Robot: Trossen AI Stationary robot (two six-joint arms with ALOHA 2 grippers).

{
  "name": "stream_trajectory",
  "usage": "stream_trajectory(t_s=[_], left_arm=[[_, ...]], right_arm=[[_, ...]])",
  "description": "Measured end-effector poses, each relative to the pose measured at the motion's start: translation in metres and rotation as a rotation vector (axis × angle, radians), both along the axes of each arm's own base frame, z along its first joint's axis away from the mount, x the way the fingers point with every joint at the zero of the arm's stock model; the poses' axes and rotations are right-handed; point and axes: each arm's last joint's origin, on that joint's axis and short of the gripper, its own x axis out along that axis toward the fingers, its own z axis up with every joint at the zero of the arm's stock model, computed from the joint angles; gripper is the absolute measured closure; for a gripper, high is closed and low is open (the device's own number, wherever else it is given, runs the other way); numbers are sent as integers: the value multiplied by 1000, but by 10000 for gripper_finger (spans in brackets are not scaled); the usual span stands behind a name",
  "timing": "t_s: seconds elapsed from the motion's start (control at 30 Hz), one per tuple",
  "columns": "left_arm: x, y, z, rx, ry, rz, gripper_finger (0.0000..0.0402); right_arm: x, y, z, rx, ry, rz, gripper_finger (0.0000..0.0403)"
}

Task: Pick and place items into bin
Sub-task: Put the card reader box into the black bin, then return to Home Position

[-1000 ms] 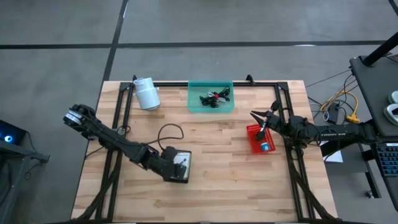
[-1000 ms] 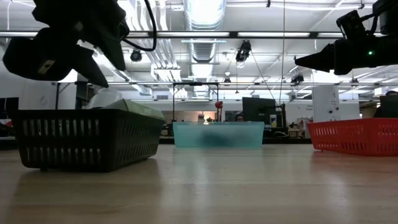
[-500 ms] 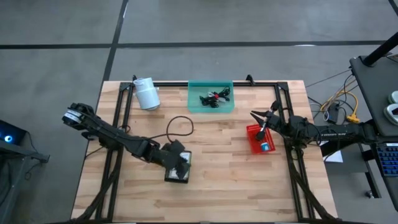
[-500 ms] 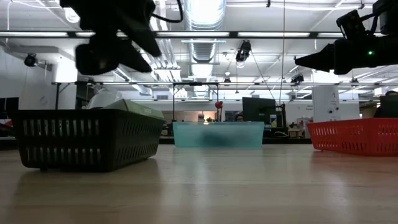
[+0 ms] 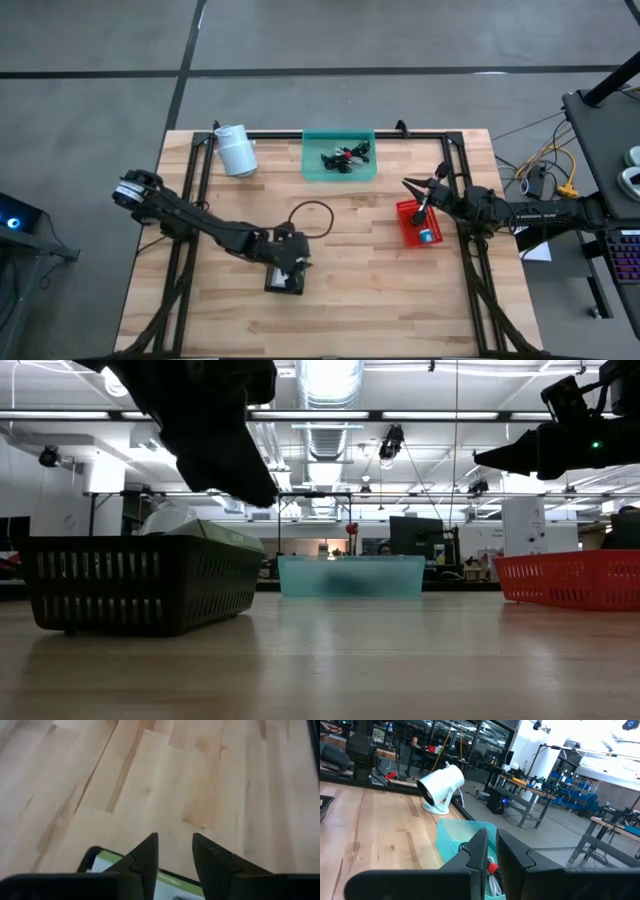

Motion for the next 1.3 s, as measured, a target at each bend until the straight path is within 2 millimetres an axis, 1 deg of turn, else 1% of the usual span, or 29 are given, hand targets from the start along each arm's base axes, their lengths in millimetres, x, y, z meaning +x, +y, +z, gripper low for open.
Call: stream_trajectory(t_s=[0.17,0.3,0.37,0.6,0.83,0.97,1.03,1.17,1.3], left_arm=[[4,2,-7,62,22,-41,345],[3,3,-11,75,39,-64,385],[3,3,-11,72,40,-71,397],[0,2,-13,19,88,-121,396],[0,2,-17,5,117,-111,396],[-7,3,-20,-36,216,-95,396],[-8,3,-21,-66,240,-89,396],[-7,4,-18,-51,212,-115,396],[-1,3,-1,37,88,-198,396]], right_arm=[[0,0,0,0,-1,1,375],[0,0,0,0,0,0,375],[0,0,0,0,-1,0,375],[0,0,0,0,0,0,375],[0,0,0,0,-1,0,375],[0,0,0,0,0,0,375],[0,0,0,0,0,0,375],[0,0,0,0,0,0,375],[0,0,0,-5,-2,0,375]])
